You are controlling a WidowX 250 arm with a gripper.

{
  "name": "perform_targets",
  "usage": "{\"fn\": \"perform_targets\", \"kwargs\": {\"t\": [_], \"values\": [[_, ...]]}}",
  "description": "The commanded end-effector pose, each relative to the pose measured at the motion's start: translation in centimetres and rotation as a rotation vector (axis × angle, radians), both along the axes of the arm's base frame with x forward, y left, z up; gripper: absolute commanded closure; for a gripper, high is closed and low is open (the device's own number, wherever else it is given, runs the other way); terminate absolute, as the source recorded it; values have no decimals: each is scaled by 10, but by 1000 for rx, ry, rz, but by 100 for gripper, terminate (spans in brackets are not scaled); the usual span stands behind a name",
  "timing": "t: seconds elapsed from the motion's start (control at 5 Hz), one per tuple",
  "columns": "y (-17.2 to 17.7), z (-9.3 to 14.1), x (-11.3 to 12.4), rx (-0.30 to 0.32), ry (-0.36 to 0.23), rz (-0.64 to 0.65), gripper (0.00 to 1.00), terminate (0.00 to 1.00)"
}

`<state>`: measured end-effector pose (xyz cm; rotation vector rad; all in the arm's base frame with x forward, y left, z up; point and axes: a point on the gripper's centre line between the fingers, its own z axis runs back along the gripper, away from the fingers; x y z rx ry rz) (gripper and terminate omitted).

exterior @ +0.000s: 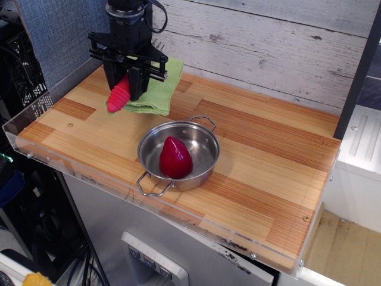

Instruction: Pickup the spoon and green cloth and place it right back in the same position

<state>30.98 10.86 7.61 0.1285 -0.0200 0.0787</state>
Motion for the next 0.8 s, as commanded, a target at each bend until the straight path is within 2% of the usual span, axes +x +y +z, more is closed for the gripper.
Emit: {"fn": "perform_targets", "kwargs": {"t": [0.0, 0.2, 0.4, 0.6], "values": [[34, -7, -13, 4, 43, 94, 100, 0], [44, -21, -12, -27, 71, 97, 100, 0], [36, -35, -8, -57, 107, 42, 100, 0], [26, -40, -2, -72, 109, -20, 100, 0]]}}
